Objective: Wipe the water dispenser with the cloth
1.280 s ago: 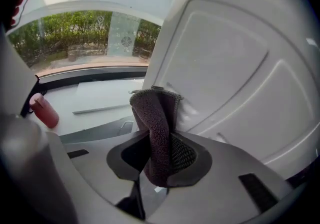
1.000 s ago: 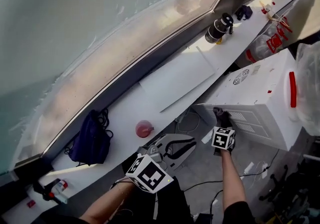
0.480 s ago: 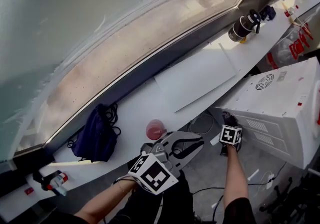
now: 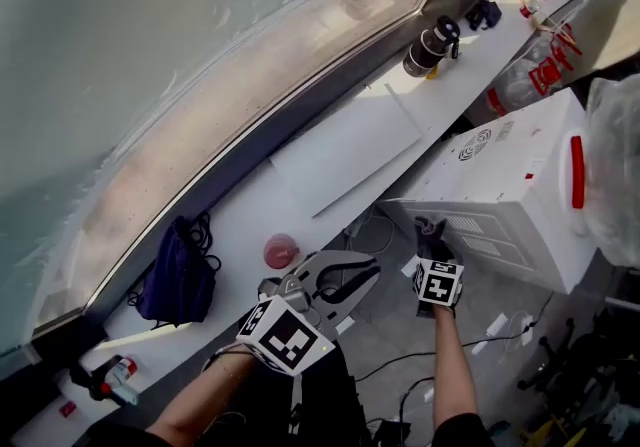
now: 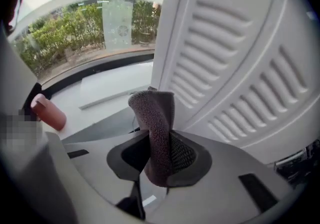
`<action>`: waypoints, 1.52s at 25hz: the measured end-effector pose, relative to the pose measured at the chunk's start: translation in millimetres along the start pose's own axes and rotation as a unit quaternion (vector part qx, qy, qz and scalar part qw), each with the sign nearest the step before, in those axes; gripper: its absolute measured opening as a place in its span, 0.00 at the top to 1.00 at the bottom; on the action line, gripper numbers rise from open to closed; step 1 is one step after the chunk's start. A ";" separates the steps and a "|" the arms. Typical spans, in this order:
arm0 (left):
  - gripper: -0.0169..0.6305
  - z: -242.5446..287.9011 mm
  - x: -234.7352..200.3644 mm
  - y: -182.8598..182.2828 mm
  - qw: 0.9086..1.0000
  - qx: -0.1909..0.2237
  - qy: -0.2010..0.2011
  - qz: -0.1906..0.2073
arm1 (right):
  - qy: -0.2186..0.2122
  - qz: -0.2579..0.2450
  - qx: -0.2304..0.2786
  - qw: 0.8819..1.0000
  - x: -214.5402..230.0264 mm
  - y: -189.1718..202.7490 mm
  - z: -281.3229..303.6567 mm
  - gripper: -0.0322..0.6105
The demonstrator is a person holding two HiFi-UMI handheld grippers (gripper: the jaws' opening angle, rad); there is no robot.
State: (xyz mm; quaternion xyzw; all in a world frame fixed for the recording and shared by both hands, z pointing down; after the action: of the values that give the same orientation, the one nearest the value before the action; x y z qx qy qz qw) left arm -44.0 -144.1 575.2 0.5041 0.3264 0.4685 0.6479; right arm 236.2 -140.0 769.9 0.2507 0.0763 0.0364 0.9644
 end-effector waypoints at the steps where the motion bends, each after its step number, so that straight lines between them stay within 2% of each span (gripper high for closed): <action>1: 0.92 1.2 0.8 -7.5 1.000 0.002 0.003 0.002 | -0.009 -0.004 0.008 1.000 1.8 -4.6 -18.7 0.80; 7: 0.92 15.2 12.0 -61.3 0.999 0.022 0.032 0.020 | -0.034 -0.022 0.059 0.997 30.9 -35.8 -138.9 0.80; 13: 0.92 24.0 25.8 -98.8 0.997 0.038 0.059 0.031 | -0.010 -0.017 0.115 0.993 74.9 -72.8 -238.6 0.80; 18: 0.92 28.5 25.2 -110.2 0.997 0.042 0.061 0.027 | 0.010 -0.046 0.158 0.986 99.0 -102.6 -290.0 0.80; 24: 0.92 35.8 21.2 -105.6 0.998 0.042 0.053 0.018 | 0.026 -0.050 0.166 0.984 109.5 -99.5 -260.2 0.80; 38: 0.92 47.3 34.5 -41.3 0.999 0.012 0.051 -0.008 | 0.005 0.040 0.100 0.994 91.1 -23.4 -83.3 0.79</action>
State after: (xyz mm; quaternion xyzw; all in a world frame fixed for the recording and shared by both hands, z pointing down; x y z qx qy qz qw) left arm 21.8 -130.4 550.5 0.4845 0.3687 0.4841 0.6284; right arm 313.0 -110.7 674.9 0.3481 0.0745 0.0690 0.9319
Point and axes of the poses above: the fingertips, and each gripper's own axes: z forward along the fingers, x to its right, y out of its underside, the point moved 8 cm from there along -z, backward along the fingers, and after that the axes turned 12 degrees about z, right-handed, at the moved point
